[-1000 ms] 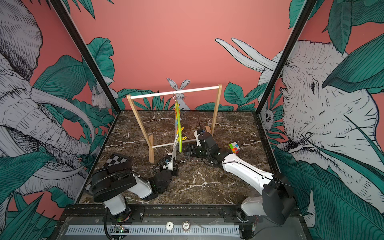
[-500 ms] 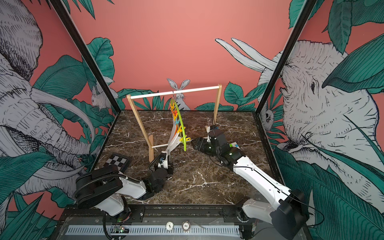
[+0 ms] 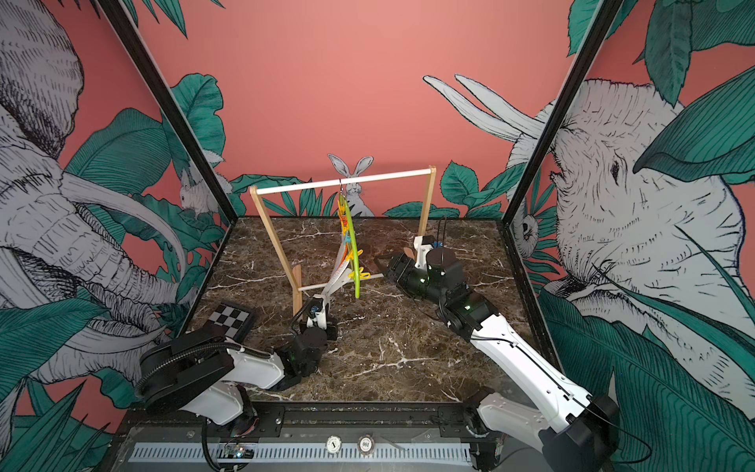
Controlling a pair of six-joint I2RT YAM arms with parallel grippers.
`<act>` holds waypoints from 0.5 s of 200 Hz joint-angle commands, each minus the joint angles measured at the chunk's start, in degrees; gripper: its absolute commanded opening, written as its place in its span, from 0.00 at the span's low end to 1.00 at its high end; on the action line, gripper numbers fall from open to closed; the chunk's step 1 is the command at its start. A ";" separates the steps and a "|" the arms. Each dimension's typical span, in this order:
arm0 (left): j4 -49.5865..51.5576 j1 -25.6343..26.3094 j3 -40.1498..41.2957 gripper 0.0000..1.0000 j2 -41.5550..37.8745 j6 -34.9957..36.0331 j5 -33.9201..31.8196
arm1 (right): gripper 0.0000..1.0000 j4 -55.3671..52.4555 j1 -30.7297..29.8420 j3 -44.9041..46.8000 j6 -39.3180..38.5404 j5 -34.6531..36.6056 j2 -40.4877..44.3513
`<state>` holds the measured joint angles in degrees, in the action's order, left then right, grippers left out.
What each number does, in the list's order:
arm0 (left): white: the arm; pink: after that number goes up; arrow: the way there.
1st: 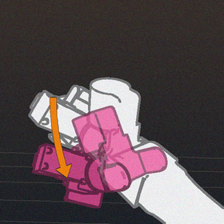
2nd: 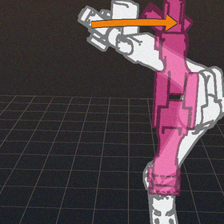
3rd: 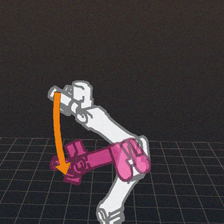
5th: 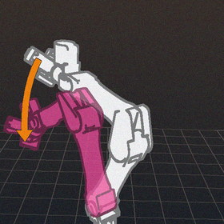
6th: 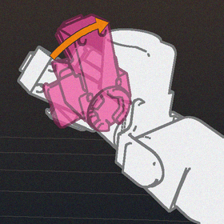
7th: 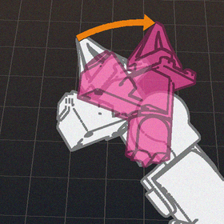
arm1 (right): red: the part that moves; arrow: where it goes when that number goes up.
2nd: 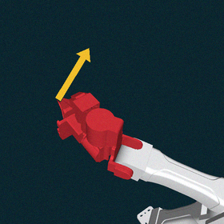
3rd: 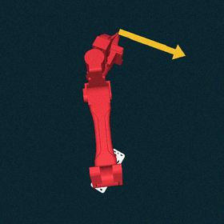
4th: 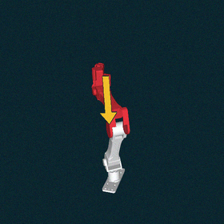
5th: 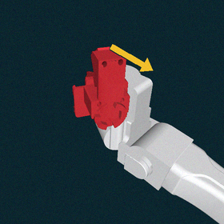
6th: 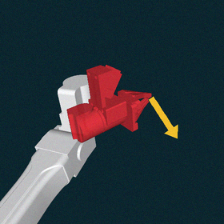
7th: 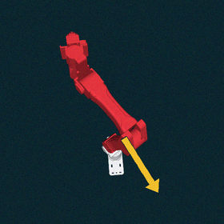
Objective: Take the shoe insoles off the hanger
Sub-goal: Remove the insole from the hanger.
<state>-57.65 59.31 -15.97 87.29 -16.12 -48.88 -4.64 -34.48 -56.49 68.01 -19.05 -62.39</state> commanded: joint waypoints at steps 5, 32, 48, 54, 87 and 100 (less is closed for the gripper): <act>0.52 -0.33 0.36 0.00 -1.07 -1.24 -0.42 | 0.74 4.48 -0.67 -2.11 4.28 -3.08 -0.63; 0.53 -0.42 -0.01 0.00 -0.90 -1.02 -0.42 | 0.70 3.71 -1.85 -3.13 5.08 -2.59 -0.83; 0.52 -0.51 -0.29 0.00 -0.59 -1.02 -0.41 | 0.68 3.15 -2.68 -3.68 5.13 -2.50 -1.39; 0.51 -0.55 -0.45 0.00 -0.46 -0.99 -0.38 | 0.66 2.69 -2.93 -3.88 5.06 -2.38 -1.63; -0.11 -0.60 -0.82 0.00 0.25 -0.97 -0.08 | 0.63 2.47 -3.83 -3.38 5.46 -1.93 -2.45; -0.18 -0.60 -0.90 0.00 0.51 -1.00 0.01 | 0.63 2.39 -4.09 -3.31 5.48 -1.83 -2.81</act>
<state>-57.06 59.05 -15.99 87.33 -16.32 -48.80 -3.68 -37.87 -59.18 73.08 -20.80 -64.60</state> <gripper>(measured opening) 0.044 0.630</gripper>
